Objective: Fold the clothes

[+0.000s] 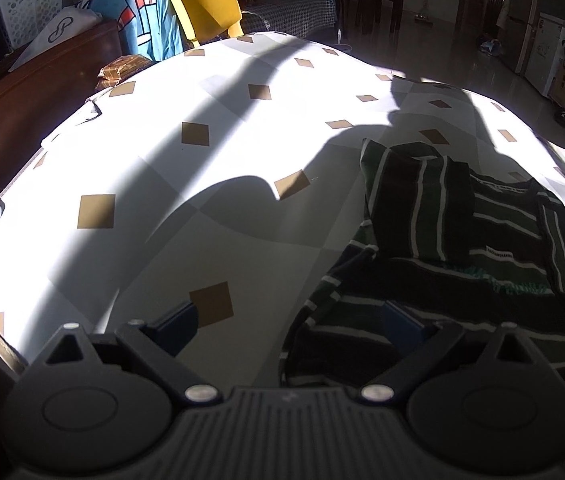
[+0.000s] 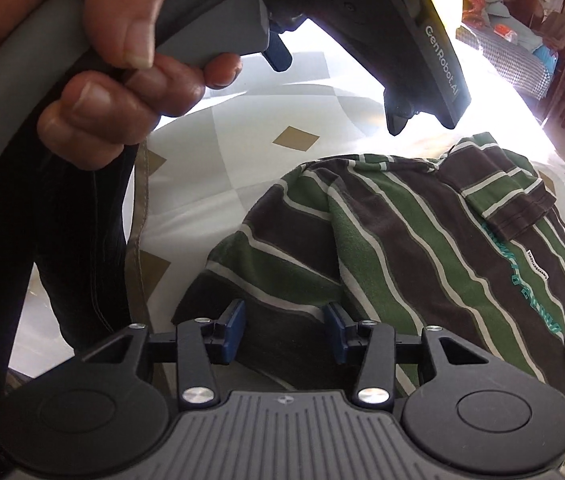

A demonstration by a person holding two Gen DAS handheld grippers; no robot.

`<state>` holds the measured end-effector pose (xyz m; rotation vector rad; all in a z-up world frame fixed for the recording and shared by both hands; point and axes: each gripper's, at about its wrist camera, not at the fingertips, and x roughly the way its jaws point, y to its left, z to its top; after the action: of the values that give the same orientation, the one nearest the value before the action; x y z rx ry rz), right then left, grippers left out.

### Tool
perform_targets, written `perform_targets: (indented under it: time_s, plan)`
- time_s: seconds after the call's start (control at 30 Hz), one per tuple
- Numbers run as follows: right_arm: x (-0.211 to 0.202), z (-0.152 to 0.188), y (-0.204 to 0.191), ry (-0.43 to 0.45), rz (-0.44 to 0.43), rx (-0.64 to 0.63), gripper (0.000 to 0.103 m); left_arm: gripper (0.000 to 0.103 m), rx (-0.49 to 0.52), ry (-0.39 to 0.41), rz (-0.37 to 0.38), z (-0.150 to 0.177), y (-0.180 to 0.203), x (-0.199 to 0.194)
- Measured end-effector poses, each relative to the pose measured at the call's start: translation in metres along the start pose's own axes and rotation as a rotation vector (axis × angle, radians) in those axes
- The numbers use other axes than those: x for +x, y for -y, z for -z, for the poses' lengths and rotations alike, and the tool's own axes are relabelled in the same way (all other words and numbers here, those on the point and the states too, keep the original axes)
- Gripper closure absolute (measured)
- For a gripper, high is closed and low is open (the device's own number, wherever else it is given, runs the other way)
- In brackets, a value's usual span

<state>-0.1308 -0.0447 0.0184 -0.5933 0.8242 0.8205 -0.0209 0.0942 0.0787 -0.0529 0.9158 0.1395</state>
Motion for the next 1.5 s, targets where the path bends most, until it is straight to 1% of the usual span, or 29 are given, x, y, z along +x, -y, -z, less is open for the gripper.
perform_targets:
  time_s: [0.07, 0.2, 0.23, 0.3, 0.33, 0.4, 0.43, 0.47, 0.53, 0.57, 0.63, 0.73, 0.77, 0.87, 1.03, 1.2, 1.33, 1.43, 1.5]
  plan:
    - [0.005, 0.002, -0.003, -0.011, 0.024, -0.025, 0.057, 0.005, 0.005, -0.005, 0.006, 0.0, 0.002, 0.001]
    - [0.006, 0.003, -0.002, -0.002, 0.025, -0.019, 0.057, 0.005, 0.005, -0.008, 0.006, 0.001, 0.002, 0.002]
    - [0.005, 0.003, -0.001, 0.0, 0.022, -0.008, 0.06, 0.005, 0.002, -0.007, 0.005, 0.001, 0.002, 0.002]
    - [0.003, 0.003, -0.001, 0.011, 0.015, 0.008, 0.071, 0.005, -0.004, -0.006, 0.002, 0.0, 0.001, 0.002]
    - [0.004, 0.001, -0.001, 0.015, 0.012, 0.014, 0.081, 0.005, -0.006, -0.005, 0.001, 0.0, 0.0, 0.002]
    - [0.004, -0.001, 0.001, 0.015, -0.003, 0.044, 0.092, 0.005, -0.011, 0.0, -0.003, 0.0, -0.001, 0.001]
    - [0.004, -0.002, 0.004, 0.014, -0.024, 0.071, 0.096, 0.005, -0.013, 0.005, -0.006, -0.001, -0.002, 0.0]
    - [0.003, -0.003, 0.009, 0.015, -0.066, 0.115, 0.099, 0.005, -0.016, 0.01, -0.01, -0.001, -0.002, -0.001]
    - [-0.001, -0.006, 0.017, 0.044, -0.163, 0.195, 0.1, 0.005, -0.025, 0.024, -0.017, -0.003, -0.005, -0.003]
    - [-0.003, -0.006, 0.019, 0.058, -0.194, 0.217, 0.1, 0.005, -0.03, 0.032, -0.02, -0.004, -0.006, -0.004]
    - [-0.005, -0.006, 0.018, 0.056, -0.18, 0.198, 0.1, 0.005, -0.04, 0.046, -0.026, -0.005, -0.008, -0.006]
    - [-0.007, -0.005, 0.015, 0.053, -0.16, 0.169, 0.098, 0.005, -0.049, 0.054, -0.037, -0.007, -0.011, -0.007]
    - [-0.008, -0.005, 0.014, 0.052, -0.153, 0.16, 0.089, 0.005, -0.049, 0.052, -0.039, -0.007, -0.011, -0.006]
    - [-0.011, -0.005, 0.012, 0.049, -0.133, 0.132, 0.072, 0.005, -0.045, 0.045, -0.037, -0.006, -0.011, -0.005]
    - [-0.015, -0.004, 0.008, 0.043, -0.099, 0.084, 0.063, 0.005, -0.029, 0.032, -0.03, -0.004, -0.006, -0.003]
    - [-0.014, 0.003, 0.003, 0.014, -0.069, 0.009, 0.058, 0.005, -0.021, 0.016, -0.018, -0.003, -0.003, 0.0]
    - [-0.008, 0.012, -0.003, -0.038, -0.027, -0.076, 0.057, 0.005, -0.013, 0.011, -0.008, -0.001, 0.0, 0.0]
    - [-0.007, 0.016, -0.005, -0.024, 0.001, -0.11, 0.054, 0.005, -0.008, 0.01, -0.004, -0.001, 0.001, 0.001]
    - [-0.006, 0.016, -0.003, -0.015, 0.003, -0.102, 0.053, 0.005, -0.007, 0.007, -0.004, -0.001, 0.002, 0.002]
